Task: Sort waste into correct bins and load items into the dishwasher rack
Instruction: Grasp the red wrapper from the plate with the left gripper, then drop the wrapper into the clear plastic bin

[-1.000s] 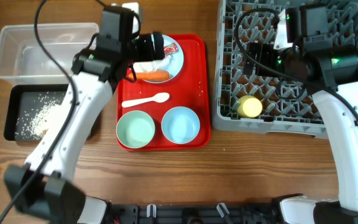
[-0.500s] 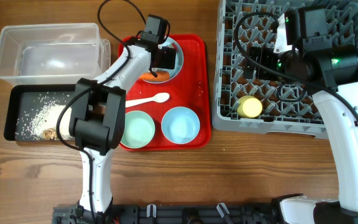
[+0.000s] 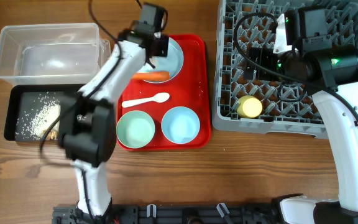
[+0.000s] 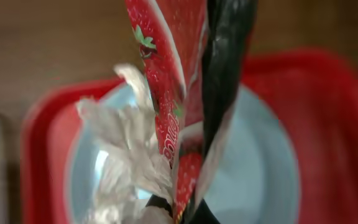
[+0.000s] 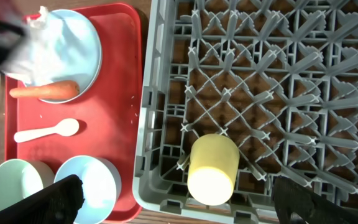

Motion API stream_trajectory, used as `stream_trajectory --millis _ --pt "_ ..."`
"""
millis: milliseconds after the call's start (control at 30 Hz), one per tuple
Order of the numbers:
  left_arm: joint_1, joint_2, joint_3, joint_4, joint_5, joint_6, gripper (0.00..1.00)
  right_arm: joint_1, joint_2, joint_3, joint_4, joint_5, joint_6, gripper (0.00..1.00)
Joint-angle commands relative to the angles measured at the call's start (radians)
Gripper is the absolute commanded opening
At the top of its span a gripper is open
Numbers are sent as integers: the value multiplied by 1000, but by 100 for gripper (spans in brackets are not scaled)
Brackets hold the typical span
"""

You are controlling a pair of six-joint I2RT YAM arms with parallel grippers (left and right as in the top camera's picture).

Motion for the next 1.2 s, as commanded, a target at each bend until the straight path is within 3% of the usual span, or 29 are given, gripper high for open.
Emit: stream_trajectory --millis 0,167,300,433,500,533,567,600,633,833,933,1000,1067,1167 --pt "37 -222 40 -27 -58 -6 4 -4 -6 -10 -1 -9 -20 100" --pt "218 -310 40 -97 -95 -8 4 -4 -6 -10 4 -9 -21 100" --pt "409 -288 37 -185 -101 -117 4 -4 -6 -10 7 -10 -20 100" --pt "534 -202 3 -176 -98 -233 4 -4 -6 -10 6 -10 -19 100" --pt "560 -127 3 -134 -97 -275 11 -4 -6 -10 6 -10 -20 100" --pt "564 -88 3 -118 -98 -312 26 -4 -6 -10 4 -10 -20 100" --pt "563 -68 3 -112 -97 -328 32 -4 -6 -10 3 -10 -20 100" --pt "563 -49 3 -118 -98 -372 74 -4 -6 -10 2 -10 -20 100" --pt "563 -48 4 -122 -98 -427 99 -4 -6 -10 -2 -10 -20 100" --pt "546 -181 48 -115 -82 -428 100 -4 -6 -10 -7 -10 -19 100" --pt "443 -262 48 -100 106 -182 99 -4 -6 -10 -2 -9 -20 100" --pt "341 -243 48 -81 124 -58 100 -4 -6 -10 3 -9 -19 100" --pt "249 -190 48 -45 123 6 100 -4 -6 -10 1 -10 -19 100" --pt "139 -54 48 33 105 -1 98 -4 -6 -10 0 -9 -24 100"
